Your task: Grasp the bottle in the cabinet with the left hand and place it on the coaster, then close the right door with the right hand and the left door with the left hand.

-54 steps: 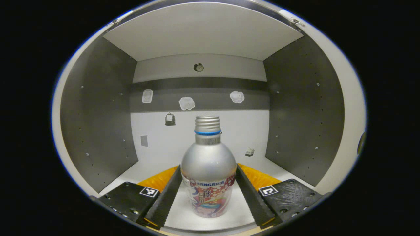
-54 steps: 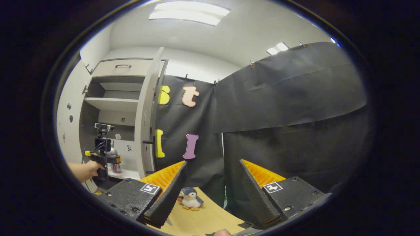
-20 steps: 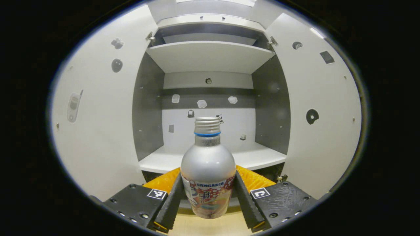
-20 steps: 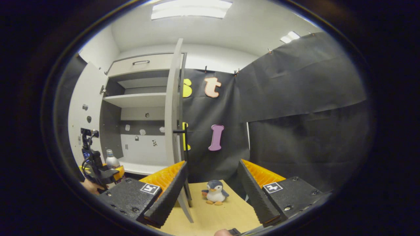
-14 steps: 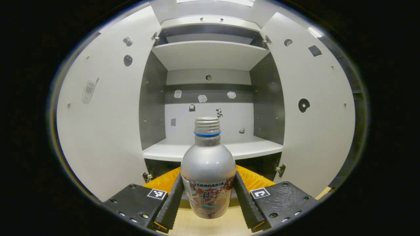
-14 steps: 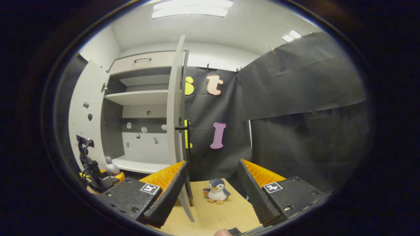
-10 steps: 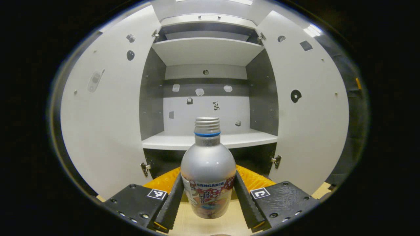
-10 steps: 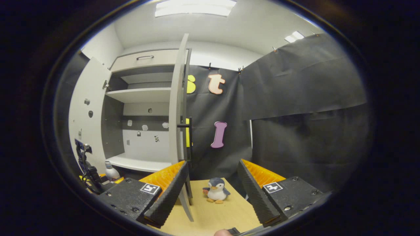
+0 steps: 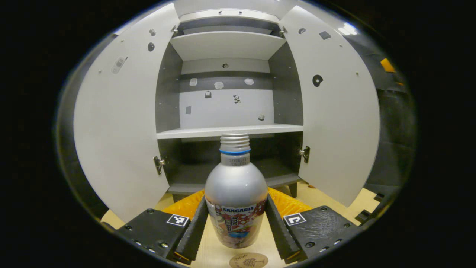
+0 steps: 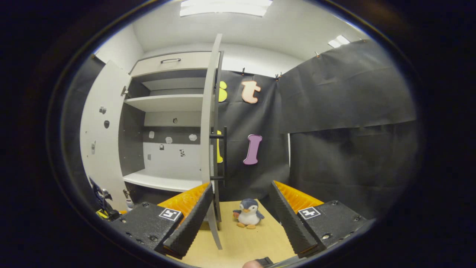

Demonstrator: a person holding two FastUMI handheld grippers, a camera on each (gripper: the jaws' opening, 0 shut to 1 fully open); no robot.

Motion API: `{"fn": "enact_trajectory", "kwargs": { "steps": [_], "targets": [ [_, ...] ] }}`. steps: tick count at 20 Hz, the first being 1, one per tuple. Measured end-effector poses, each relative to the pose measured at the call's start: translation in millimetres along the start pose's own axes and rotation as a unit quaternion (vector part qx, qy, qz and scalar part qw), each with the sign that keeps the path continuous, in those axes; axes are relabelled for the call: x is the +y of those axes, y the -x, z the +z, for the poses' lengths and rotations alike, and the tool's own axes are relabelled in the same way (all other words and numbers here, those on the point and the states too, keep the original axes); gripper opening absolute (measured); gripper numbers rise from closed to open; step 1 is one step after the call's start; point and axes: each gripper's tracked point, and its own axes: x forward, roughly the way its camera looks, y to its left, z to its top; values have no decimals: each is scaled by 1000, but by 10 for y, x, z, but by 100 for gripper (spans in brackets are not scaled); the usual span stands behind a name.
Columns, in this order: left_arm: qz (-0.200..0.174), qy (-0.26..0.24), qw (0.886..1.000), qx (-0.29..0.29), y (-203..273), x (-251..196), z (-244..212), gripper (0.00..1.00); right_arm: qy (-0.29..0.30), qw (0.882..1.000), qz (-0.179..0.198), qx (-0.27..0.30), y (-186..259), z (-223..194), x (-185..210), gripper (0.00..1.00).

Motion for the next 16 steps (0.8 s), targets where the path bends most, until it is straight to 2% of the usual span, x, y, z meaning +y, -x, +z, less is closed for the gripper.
{"fn": "enact_trajectory", "kwargs": {
  "steps": [1, 2, 9, 16],
  "targets": [
    [-4, 2, 1000, 13, 2, -16, -123, 73, 0, 1000, 0, 3, 1, -11, 12, 99],
    [-8, 9, 1000, 21, 9, -54, -217, 78, 0, 1000, 0, 7, 1, -28, 26, 96],
    [-19, -16, 998, 52, 100, -190, -727, 78, 10, 1000, 8, 27, 9, -102, 158, 99],
    [-30, -10, 996, 87, 189, -260, -1214, 78, 20, 999, 9, 36, 69, -100, 239, 100]
  ]
}}
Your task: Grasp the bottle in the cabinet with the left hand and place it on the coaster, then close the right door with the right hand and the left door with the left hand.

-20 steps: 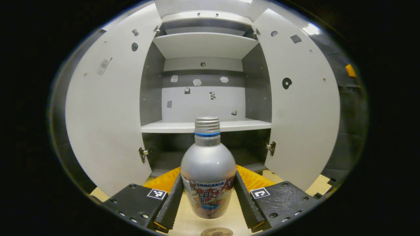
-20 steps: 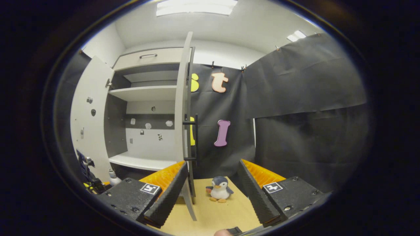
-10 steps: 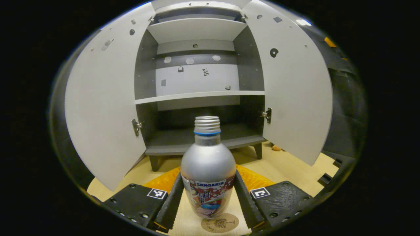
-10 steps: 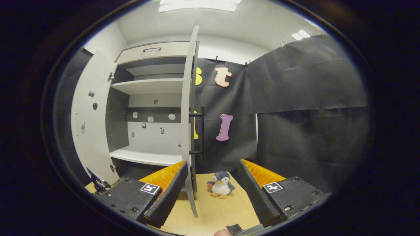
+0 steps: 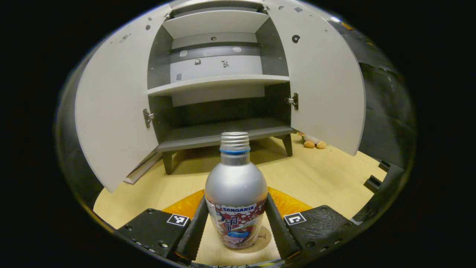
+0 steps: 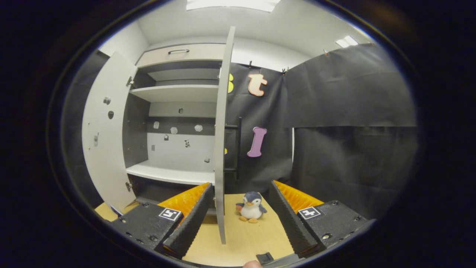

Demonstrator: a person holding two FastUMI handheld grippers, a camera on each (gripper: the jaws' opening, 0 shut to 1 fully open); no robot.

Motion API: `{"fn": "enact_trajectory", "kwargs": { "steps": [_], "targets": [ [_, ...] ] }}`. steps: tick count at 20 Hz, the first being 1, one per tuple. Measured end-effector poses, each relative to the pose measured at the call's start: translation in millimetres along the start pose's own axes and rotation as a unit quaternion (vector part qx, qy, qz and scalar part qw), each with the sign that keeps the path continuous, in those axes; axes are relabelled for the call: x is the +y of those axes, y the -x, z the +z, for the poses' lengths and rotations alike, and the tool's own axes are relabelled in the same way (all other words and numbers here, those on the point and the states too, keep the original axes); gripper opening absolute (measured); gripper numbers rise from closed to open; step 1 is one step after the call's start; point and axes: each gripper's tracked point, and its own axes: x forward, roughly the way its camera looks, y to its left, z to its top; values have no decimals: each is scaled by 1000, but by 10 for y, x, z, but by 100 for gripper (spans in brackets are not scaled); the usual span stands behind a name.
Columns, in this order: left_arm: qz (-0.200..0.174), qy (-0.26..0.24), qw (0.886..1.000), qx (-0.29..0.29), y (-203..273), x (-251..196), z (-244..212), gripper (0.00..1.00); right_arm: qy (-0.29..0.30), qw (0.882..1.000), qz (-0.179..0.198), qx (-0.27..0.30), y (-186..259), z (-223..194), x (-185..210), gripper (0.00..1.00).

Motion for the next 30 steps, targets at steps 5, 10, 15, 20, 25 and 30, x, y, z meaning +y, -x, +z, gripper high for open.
{"fn": "enact_trajectory", "kwargs": {
  "steps": [5, 10, 15, 20, 25, 30],
  "targets": [
    [-3, 14, 1000, 5, -27, -18, -140, 74, 17, 1000, -1, 3, 54, 24, 60, 100],
    [-9, 29, 999, -11, -22, -59, -126, 78, 23, 1000, 3, 8, 90, 39, 152, 99],
    [-7, 47, 999, -24, 18, -32, -139, 78, 38, 999, 8, 13, 93, 53, 254, 100],
    [-12, 56, 998, -9, 93, -19, -252, 84, 39, 999, 12, 6, 68, 104, 317, 98],
    [-13, 55, 998, 17, 153, -9, -372, 82, 33, 999, 10, -1, 41, 117, 276, 97],
    [-4, 49, 998, 35, 137, 44, -317, 94, 21, 1000, 5, -6, -15, 116, 167, 97]
  ]
}}
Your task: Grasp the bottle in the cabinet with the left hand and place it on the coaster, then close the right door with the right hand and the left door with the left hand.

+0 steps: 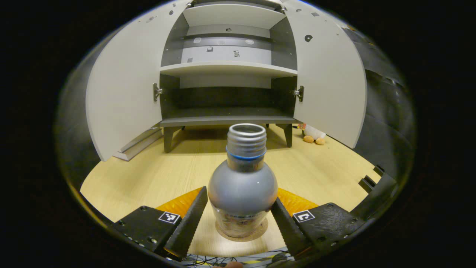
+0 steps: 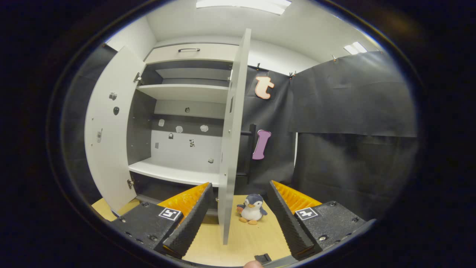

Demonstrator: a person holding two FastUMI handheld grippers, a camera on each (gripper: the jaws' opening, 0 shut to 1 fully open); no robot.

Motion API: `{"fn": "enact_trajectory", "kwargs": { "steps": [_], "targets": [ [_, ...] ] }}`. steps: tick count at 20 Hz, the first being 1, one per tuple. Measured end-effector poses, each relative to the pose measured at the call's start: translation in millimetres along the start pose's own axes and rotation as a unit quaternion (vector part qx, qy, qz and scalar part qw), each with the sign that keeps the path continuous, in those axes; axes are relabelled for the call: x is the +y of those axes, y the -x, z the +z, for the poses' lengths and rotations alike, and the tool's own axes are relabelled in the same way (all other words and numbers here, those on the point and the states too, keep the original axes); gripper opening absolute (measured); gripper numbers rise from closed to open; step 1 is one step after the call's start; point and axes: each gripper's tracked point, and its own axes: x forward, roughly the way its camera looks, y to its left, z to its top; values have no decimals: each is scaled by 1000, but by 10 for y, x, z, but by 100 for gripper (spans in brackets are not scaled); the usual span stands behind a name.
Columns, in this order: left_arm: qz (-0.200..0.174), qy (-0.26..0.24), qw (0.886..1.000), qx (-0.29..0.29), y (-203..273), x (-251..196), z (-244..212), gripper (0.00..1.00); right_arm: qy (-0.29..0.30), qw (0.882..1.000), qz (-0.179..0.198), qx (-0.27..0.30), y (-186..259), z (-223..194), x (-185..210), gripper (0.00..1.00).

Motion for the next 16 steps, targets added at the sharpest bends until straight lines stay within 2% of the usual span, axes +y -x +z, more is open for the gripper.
{"fn": "enact_trajectory", "kwargs": {
  "steps": [2, 3, 4, 6, 7, 8, 10, 13, 16],
  "targets": [
    [-5, -8, 1000, 18, 27, -21, -17, 99, -9, 1000, 3, 7, -49, -64, -54, 96],
    [-4, -9, 1000, 17, 46, -13, 20, 96, -21, 1000, 4, 10, -77, -82, -93, 97],
    [-2, -13, 1000, 14, 74, -3, 76, 99, -32, 999, 2, 10, -105, -77, -146, 98],
    [0, -19, 1000, 7, 152, 8, 190, 96, -47, 999, -6, -3, -161, -22, -304, 97],
    [-4, -19, 1000, 6, 186, -9, 241, 99, -52, 999, -11, -12, -202, 12, -393, 96],
    [-13, -22, 1000, 7, 235, -55, 280, 96, -57, 998, -16, -17, -250, 42, -471, 96],
    [-21, -37, 999, -3, 312, -103, 447, 96, -68, 997, -24, -23, -365, 94, -612, 97],
    [-26, -58, 998, -25, 440, -153, 696, 99, -95, 995, -21, -34, -504, 193, -693, 97],
    [-20, -47, 998, -40, 614, -159, 917, 96, -115, 992, -7, -46, -643, 345, -689, 95]
  ]
}}
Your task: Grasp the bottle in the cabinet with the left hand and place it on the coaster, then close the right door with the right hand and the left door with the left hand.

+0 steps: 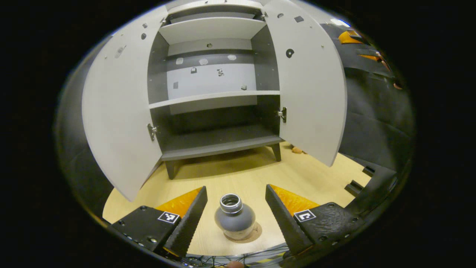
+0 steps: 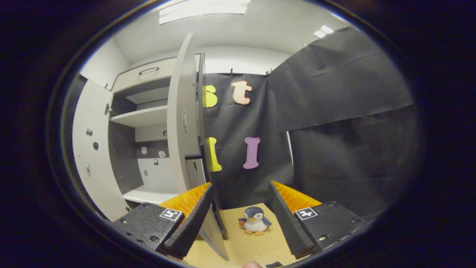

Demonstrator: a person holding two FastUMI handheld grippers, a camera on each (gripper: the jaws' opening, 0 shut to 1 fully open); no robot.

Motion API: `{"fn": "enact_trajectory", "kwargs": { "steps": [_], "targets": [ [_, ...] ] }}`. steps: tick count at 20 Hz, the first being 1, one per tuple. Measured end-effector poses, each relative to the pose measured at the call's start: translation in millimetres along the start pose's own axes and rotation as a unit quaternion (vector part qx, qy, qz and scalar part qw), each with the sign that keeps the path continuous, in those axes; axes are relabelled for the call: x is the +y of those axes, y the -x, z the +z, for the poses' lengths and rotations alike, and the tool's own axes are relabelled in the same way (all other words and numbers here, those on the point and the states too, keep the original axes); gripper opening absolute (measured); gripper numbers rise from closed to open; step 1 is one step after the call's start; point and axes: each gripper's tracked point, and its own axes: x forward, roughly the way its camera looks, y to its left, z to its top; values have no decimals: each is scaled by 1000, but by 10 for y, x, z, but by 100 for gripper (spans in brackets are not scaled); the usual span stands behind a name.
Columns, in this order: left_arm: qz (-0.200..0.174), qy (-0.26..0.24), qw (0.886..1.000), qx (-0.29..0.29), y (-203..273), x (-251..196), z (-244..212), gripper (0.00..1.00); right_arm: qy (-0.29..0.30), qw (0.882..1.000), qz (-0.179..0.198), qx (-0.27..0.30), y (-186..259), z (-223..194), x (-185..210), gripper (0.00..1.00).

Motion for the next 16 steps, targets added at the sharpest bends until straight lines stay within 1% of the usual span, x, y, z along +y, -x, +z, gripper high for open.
{"fn": "enact_trajectory", "kwargs": {
  "steps": [3, 5, 6, 8, 10, 11, 12, 13, 14, 15, 16],
  "targets": [
    [13, 20, 1000, -12, 136, 104, 202, 96, -6, 1000, -8, -11, -189, 113, -62, 95],
    [24, 28, 999, -19, 204, 216, 323, 96, -6, 1000, -6, 2, -295, 58, -79, 94],
    [36, 29, 999, -24, 237, 301, 393, 93, -5, 1000, -5, 6, -331, 37, -92, 98],
    [58, 30, 997, -35, 310, 476, 514, 99, -3, 1000, 0, 12, -372, 25, -83, 97],
    [76, 36, 996, -44, 391, 631, 627, 99, 5, 1000, 5, 19, -423, -4, -55, 97],
    [83, 40, 995, -46, 430, 701, 652, 96, 6, 1000, 9, 25, -447, -29, -42, 97],
    [90, 47, 994, -47, 467, 776, 677, 99, 5, 999, 18, 35, -461, -51, -5, 97],
    [100, 53, 992, -49, 520, 871, 693, 99, 5, 999, 17, 35, -468, -54, -19, 92],
    [111, 56, 991, -49, 570, 959, 701, 99, 5, 999, 19, 34, -492, -36, -18, 96],
    [121, 60, 990, -49, 622, 1039, 696, 96, 7, 999, 22, 33, -484, -16, -7, 97],
    [131, 62, 988, -49, 668, 1118, 696, 96, 14, 999, 24, 32, -481, -14, 13, 96]
  ]
}}
